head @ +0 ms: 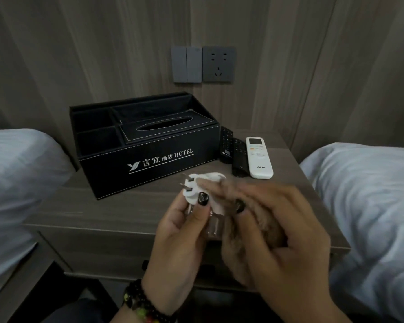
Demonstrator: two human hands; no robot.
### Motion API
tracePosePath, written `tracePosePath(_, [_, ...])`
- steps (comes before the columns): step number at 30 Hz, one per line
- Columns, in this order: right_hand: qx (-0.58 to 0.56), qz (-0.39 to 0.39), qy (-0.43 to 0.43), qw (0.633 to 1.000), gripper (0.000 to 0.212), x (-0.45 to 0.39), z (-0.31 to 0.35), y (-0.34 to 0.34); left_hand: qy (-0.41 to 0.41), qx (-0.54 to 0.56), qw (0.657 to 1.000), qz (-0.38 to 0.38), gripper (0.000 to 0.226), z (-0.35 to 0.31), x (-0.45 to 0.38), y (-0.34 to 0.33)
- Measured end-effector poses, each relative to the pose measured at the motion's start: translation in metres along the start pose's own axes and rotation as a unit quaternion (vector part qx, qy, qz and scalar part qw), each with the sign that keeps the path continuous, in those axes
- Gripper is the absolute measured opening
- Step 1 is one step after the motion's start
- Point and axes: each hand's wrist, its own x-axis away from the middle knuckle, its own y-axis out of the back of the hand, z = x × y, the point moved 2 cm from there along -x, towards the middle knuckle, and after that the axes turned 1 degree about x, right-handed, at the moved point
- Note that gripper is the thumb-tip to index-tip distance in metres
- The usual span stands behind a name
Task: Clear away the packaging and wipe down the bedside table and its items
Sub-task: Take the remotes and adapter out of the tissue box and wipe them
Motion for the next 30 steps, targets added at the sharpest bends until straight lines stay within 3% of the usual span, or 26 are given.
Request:
tracePosePath(3, [0.003, -0.032, -0.030, 0.999, 0.025, -0.004, -0.011, 0.004, 0.001, 0.010, 1.000, 0.018, 0.065, -0.001, 0.000, -0.003])
tracePosePath(9, [0.014, 0.018, 0.020, 1.000, 0.028, 0.011, 0.002, -0.006, 0.018, 0.065, 0.998, 0.013, 0.061, -0.010, -0.001, 0.001])
tracePosePath(15, [0.051, 0.022, 0.015, 0.998, 0.028, 0.008, -0.005, -0.009, 0.066, 0.150, 0.985, 0.046, 0.062, -0.015, 0.002, 0.005])
tracePosePath(20, [0.067, 0.050, 0.060, 0.995, 0.028, 0.014, -0.002, -0.012, 0.073, 0.204, 0.976, 0.034, 0.049, -0.024, 0.003, 0.013])
tracePosePath(30, [0.088, 0.081, 0.090, 0.989, 0.029, 0.021, 0.014, -0.019, -0.026, 0.018, 0.999, -0.004, 0.054, -0.026, 0.001, 0.013])
